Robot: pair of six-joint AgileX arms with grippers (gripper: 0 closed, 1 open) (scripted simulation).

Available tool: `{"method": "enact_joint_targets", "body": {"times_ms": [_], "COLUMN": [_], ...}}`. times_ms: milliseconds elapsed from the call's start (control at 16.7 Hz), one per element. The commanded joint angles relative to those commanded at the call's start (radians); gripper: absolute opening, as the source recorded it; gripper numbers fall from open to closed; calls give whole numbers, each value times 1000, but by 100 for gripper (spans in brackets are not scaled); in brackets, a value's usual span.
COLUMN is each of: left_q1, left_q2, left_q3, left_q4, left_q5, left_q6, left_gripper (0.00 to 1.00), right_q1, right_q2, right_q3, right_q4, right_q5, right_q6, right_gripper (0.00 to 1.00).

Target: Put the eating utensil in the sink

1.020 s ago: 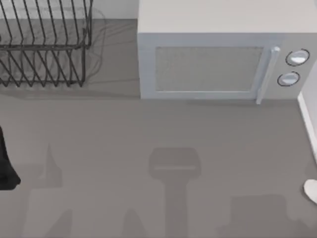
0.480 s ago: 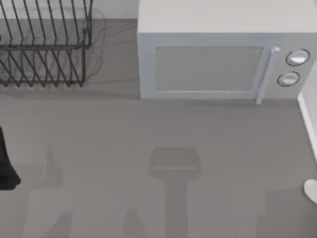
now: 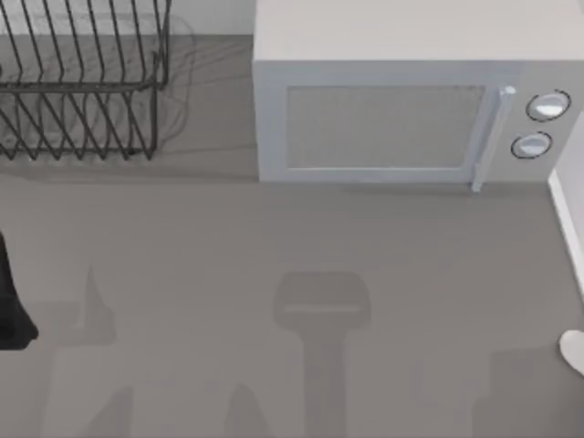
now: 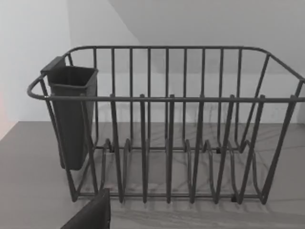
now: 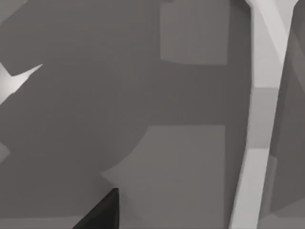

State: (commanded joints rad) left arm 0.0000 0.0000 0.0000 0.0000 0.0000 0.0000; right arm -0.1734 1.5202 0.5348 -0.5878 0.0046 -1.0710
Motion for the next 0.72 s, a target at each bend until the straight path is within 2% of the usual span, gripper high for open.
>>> {"method": "enact_joint_targets", "body": {"times_ms": [540, 720], "left_q1": [0, 0], "left_q2": [0, 0], "left_q3": [0, 0], "left_q4": [0, 0], "left_q5": [0, 0], "left_q6": [0, 0], "left_gripper": [100, 100], "right_q1": [0, 0], "right_q2": [0, 0], "right_q3": [0, 0], "right_q4": [0, 0], "right_q5": [0, 0], "right_q6": [0, 0], "right_gripper": [2, 0]}}
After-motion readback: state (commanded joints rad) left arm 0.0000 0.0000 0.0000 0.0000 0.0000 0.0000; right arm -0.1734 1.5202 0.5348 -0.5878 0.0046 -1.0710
